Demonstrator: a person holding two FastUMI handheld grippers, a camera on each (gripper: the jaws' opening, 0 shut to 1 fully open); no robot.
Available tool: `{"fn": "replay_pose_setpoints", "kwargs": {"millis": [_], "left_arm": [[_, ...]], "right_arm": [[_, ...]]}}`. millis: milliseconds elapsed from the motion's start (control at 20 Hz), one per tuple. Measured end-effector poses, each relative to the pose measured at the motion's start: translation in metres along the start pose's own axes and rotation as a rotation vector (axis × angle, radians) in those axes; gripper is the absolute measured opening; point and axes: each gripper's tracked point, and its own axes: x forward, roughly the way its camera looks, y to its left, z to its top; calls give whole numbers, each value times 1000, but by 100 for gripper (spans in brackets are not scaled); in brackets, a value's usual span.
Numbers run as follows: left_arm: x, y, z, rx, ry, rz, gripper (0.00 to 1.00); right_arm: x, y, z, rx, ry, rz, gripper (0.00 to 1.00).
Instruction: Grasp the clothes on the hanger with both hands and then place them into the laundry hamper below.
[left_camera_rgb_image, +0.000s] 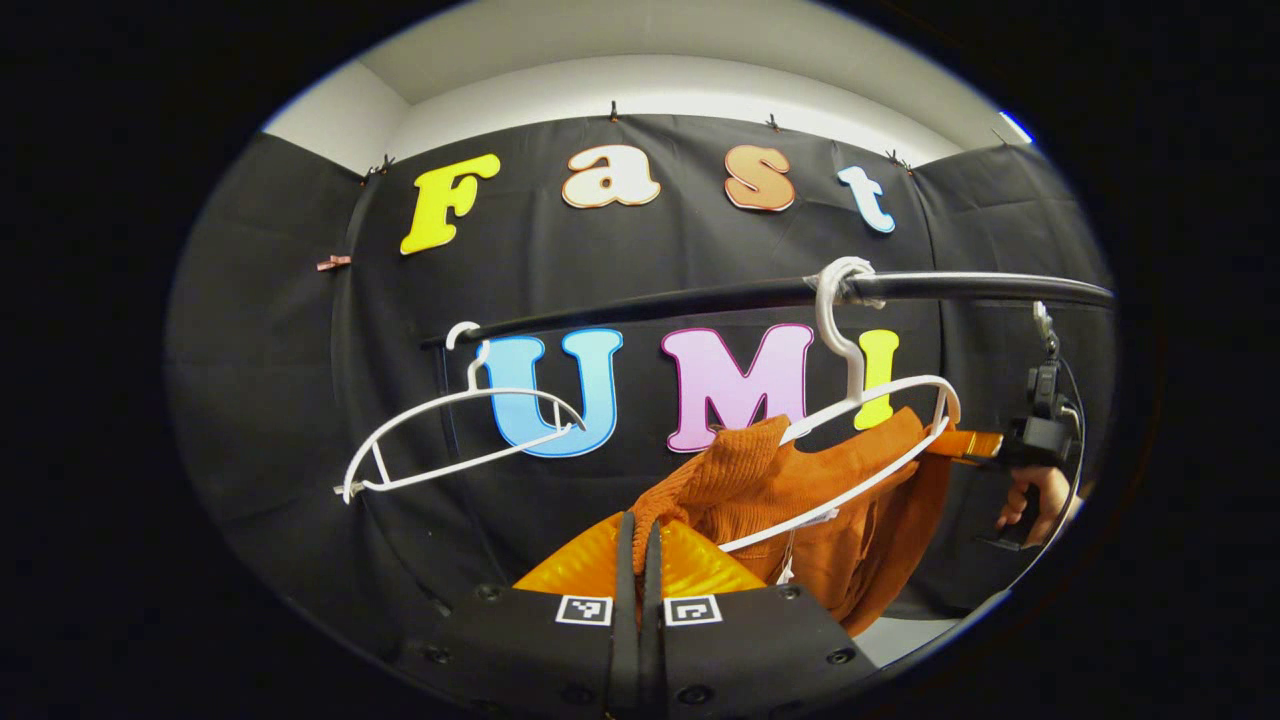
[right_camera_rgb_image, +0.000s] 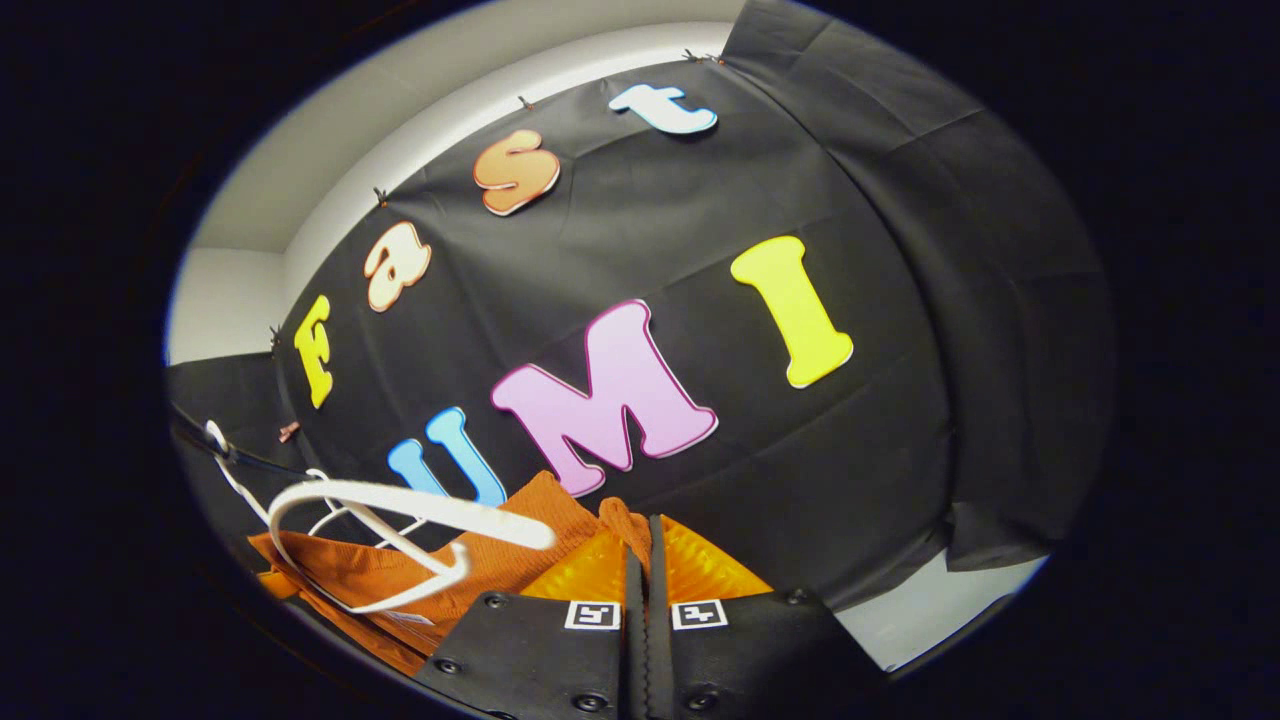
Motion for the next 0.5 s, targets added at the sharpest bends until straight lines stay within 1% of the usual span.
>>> {"fn": "replay_pose_setpoints", "kwargs": {"millis": [150, 200, 250, 300, 350, 450, 500], "left_arm": [[1, 16, -8, -17, 13, 22, 5], [2, 25, -11, -22, 19, 31, 5], [3, 34, -14, -26, 24, 48, 5], [3, 46, -17, -26, 30, 69, 5], [2, 59, -22, -27, 37, 92, 5], [3, 87, -42, -45, 71, 137, 5], [4, 93, -58, -69, 97, 136, 5]], "right_arm": [[-4, 6, -35, -27, 56, 12, 4], [-7, 11, -46, -29, 71, 20, 8], [-10, 15, -57, -26, 84, 28, 4], [-13, 17, -65, -20, 94, 34, 8], [-16, 20, -74, -12, 106, 39, 4], [-23, 28, -95, -4, 135, 52, 5], [-28, 35, -107, -9, 152, 65, 4]]}}
